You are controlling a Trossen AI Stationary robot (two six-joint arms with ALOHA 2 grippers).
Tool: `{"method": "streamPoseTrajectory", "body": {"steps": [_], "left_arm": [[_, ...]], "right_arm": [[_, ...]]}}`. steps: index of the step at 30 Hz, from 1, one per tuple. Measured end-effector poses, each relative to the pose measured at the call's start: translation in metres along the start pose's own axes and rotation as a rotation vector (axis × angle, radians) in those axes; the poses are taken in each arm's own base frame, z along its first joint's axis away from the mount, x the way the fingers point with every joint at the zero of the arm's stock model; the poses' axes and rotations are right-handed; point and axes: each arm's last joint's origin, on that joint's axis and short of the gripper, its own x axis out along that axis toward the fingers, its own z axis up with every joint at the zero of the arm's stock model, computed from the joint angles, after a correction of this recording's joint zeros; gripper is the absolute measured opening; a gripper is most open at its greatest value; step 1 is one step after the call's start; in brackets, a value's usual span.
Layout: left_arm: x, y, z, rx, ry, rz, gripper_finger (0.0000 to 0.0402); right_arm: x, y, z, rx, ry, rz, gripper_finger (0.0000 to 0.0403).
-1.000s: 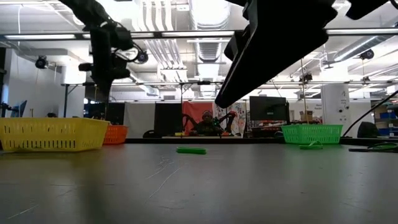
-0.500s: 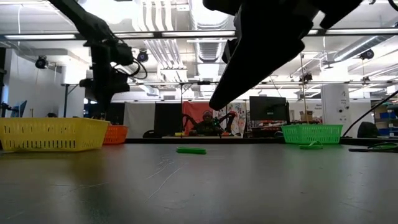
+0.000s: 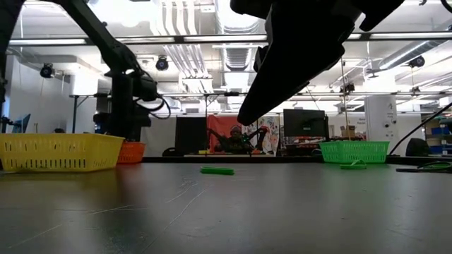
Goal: Sort rubber bands into baskets
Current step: Put the purple rubber band into the orange bin
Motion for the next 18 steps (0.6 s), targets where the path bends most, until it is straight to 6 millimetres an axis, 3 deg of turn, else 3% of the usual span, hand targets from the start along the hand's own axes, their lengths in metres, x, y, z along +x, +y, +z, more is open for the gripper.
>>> {"method": "streamPoseTrajectory", "body": {"steps": [8,14,18], "left_arm": [[-0.004,0.001,0.002,0.02,-0.037,0.001,0.0055],[-0.024,0.0,-0.005,0.035,-0.065,-0.008,0.014],[-0.048,-0.006,-0.016,0.061,-0.109,-0.033,0.0188]], "right_arm": [[-0.006,-0.01,-0.011,0.029,0.147,-0.07,0.0155],[-0.026,-0.021,-0.012,0.027,0.177,-0.215,0.0179],[-0.042,-0.029,-0.017,0.067,0.251,-0.302,0.0177]]}}
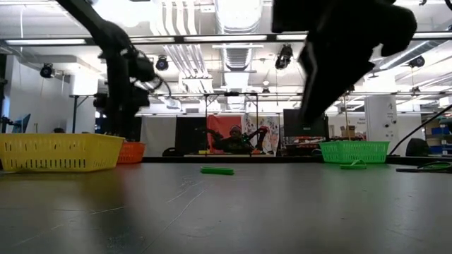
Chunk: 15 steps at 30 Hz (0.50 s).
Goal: Sort rubber bands into baskets
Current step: Put the purple rubber band into the orange bin
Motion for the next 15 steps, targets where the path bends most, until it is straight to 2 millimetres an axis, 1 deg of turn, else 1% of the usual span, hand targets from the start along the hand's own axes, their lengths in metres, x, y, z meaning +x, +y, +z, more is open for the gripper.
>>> {"method": "streamPoseTrajectory", "body": {"steps": [3,7,10,13,15], "left_arm": [[-0.024,-0.017,-0.011,0.023,-0.081,-0.14,0.0211],[-0.05,-0.056,-0.035,0.13,-0.248,-0.329,0.0219],[-0.059,-0.096,-0.065,0.286,-0.358,-0.442,0.0216],[-0.066,-0.136,-0.1,0.487,-0.435,-0.575,0.0212],[-0.074,-0.16,-0.124,0.626,-0.507,-0.672,0.0209]], "right_arm": [[-0.005,-0.013,-0.007,0.076,0.061,-0.1,0.0169],[-0.01,-0.033,-0.019,0.187,0.158,-0.209,0.0162],[-0.009,-0.051,-0.035,0.239,0.302,-0.245,0.0163],[-0.007,-0.071,-0.049,0.281,0.493,-0.209,0.0167],[-0.002,-0.086,-0.057,0.299,0.596,-0.187,0.0168]]}}
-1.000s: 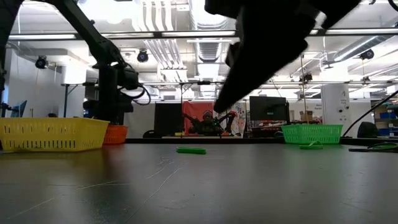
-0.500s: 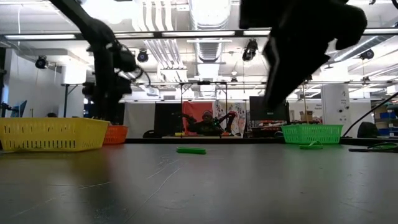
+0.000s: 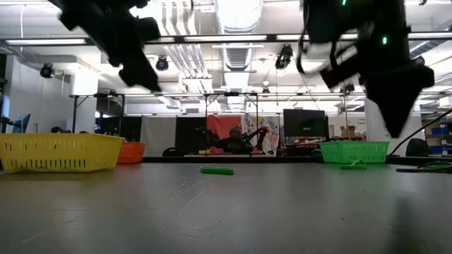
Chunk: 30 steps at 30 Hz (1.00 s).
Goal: Sort rubber bands into baskets
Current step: Put the purple rubber band into the orange bin
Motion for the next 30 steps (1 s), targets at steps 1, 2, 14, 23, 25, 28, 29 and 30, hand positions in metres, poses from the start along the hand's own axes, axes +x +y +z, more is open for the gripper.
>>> {"method": "streamPoseTrajectory", "body": {"steps": [1,2,14,23,25,28,29,30], "left_arm": [[0.002,-0.016,-0.003,0.068,-0.022,-0.048,0.0209],[0.003,-0.032,-0.006,0.131,-0.045,-0.088,0.0208],[-0.002,-0.151,-0.042,0.415,-0.274,-0.106,0.0207],[0.023,-0.172,-0.053,0.404,-0.282,-0.095,0.0207],[0.028,-0.172,-0.055,0.383,-0.266,-0.083,0.0207],[0.033,-0.173,-0.058,0.33,-0.249,-0.079,0.0207],[0.034,-0.174,-0.058,0.311,-0.244,-0.081,0.0207],[0.034,-0.174,-0.059,0.288,-0.242,-0.085,0.0207]], "right_arm": [[0.006,-0.006,0.001,-0.002,0.045,0.005,0.0168],[0.012,-0.012,0.003,-0.006,0.08,0.013,0.0168],[0.062,-0.048,0.012,-0.113,0.32,0.121,0.0157],[0.078,-0.049,0.012,-0.123,0.304,0.204,0.0149],[0.079,-0.048,0.013,-0.129,0.291,0.212,0.0142],[0.08,-0.049,0.013,-0.141,0.285,0.216,0.0127],[0.081,-0.049,0.013,-0.142,0.285,0.218,0.012],[0.082,-0.049,0.012,-0.147,0.286,0.218,0.0112]]}}
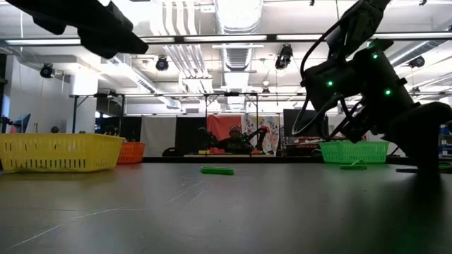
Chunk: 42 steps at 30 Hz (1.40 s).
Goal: Sort rubber bands into baskets
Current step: Put the purple rubber band into the orange bin
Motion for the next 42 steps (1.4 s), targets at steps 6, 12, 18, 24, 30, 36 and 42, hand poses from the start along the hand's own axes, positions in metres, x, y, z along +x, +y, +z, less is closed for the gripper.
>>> {"method": "streamPoseTrajectory", "body": {"steps": [6,12,18,24,30,36,42], "left_arm": [[0.004,-0.015,-0.007,-0.04,-0.009,-0.021,0.0207],[0.016,-0.022,-0.019,-0.06,0.034,-0.014,0.0207],[0.02,-0.023,-0.024,-0.052,0.05,0.0,0.0207],[0.014,-0.025,-0.02,-0.013,0.012,0.045,0.0208],[0.004,-0.029,-0.018,0.001,-0.005,0.031,0.0208],[0.0,-0.03,-0.02,0.006,-0.008,0.079,0.0208],[0.001,-0.031,-0.019,-0.009,-0.015,0.076,0.0208]], "right_arm": [[0.009,-0.002,-0.003,-0.035,0.007,-0.005,0.0048],[0.005,-0.002,-0.002,-0.053,-0.006,-0.02,0.001],[-0.021,0.007,0.004,-0.078,-0.133,-0.002,0.0008],[-0.057,0.026,0.009,-0.117,-0.305,0.054,0.0008],[-0.091,0.066,0.016,-0.227,-0.552,0.151,0.0009],[-0.12,0.118,0.019,-0.375,-0.859,0.309,0.0009],[-0.128,0.161,0.022,-0.474,-1.12,0.442,0.0009]]}}
